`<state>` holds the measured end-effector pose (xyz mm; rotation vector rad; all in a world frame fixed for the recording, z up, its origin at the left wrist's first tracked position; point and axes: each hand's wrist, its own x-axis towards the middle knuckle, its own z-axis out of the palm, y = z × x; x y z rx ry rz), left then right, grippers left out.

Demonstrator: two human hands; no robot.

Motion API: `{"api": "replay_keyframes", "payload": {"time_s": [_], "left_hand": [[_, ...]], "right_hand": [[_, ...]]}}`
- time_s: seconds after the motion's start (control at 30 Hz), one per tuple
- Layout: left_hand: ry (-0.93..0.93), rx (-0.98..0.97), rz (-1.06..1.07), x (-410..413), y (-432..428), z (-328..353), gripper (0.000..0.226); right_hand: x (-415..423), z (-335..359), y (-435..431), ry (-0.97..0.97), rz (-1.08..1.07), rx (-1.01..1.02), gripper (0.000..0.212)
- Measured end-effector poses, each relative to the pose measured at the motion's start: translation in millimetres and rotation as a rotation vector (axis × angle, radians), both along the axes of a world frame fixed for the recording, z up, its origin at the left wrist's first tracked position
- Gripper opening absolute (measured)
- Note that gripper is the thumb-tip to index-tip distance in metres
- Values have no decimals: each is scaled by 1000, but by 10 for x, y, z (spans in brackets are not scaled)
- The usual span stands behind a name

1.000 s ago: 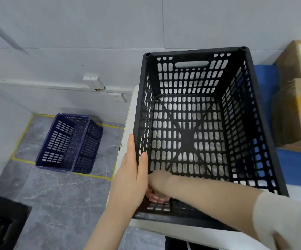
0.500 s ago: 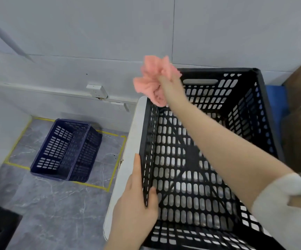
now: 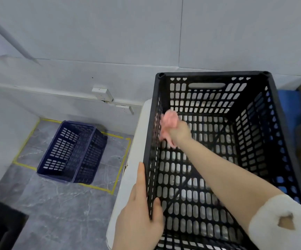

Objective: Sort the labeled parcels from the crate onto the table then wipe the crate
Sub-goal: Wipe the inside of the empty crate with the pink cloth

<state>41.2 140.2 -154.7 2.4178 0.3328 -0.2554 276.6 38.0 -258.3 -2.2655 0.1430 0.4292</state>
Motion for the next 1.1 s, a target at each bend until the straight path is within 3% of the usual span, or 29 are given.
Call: {"api": "replay_keyframes", "payload": {"time_s": [0.13, 0.2, 0.27, 0.37, 0.47, 0.53, 0.63, 0.7, 0.8, 0.87, 0.9, 0.97, 1.03, 1.1], "left_hand": [[16, 8, 12, 28, -7, 49, 93], [19, 1, 17, 22, -8, 48, 93], [18, 3, 18, 19, -12, 40, 95], [20, -19, 34, 16, -21, 40, 95], [21, -25, 37, 9, -35, 59, 92], [5, -35, 35, 10, -37, 53, 94], [-4, -35, 32, 14, -34, 43, 96], [-15, -40, 32, 14, -33, 54, 96], [-44, -28, 27, 4, -34, 46, 94], [-53, -19, 27, 6, -35, 31, 93], [-53, -19, 29, 9, -37, 24, 93], [-47, -18, 28, 10, -34, 12, 93], [-35, -22, 27, 5, -33, 21, 93], [-39, -29, 35, 4, -28, 29, 93]], "right_hand": [[54, 465, 28, -440, -170, 213, 16], [-78, 582, 199, -507, -198, 305, 14], [-261, 443, 354, -446, -164, 307, 23], [-538, 8, 334, -232, -212, 231, 8], [-688, -241, 93, 57, 32, 16, 15], [-606, -143, -33, 131, 19, 76, 16], [-465, 315, -49, -130, -115, 357, 17], [-488, 631, 55, -334, -65, 353, 14], [-698, 778, 261, -439, -104, 464, 14], [-876, 598, 338, -376, -227, 593, 28], [-960, 422, 330, -312, -254, 567, 25], [-1146, 57, 221, -130, -115, 324, 32], [-1279, -228, 66, 123, 90, 215, 31], [-1155, -210, -42, 189, 214, 59, 22]]}}
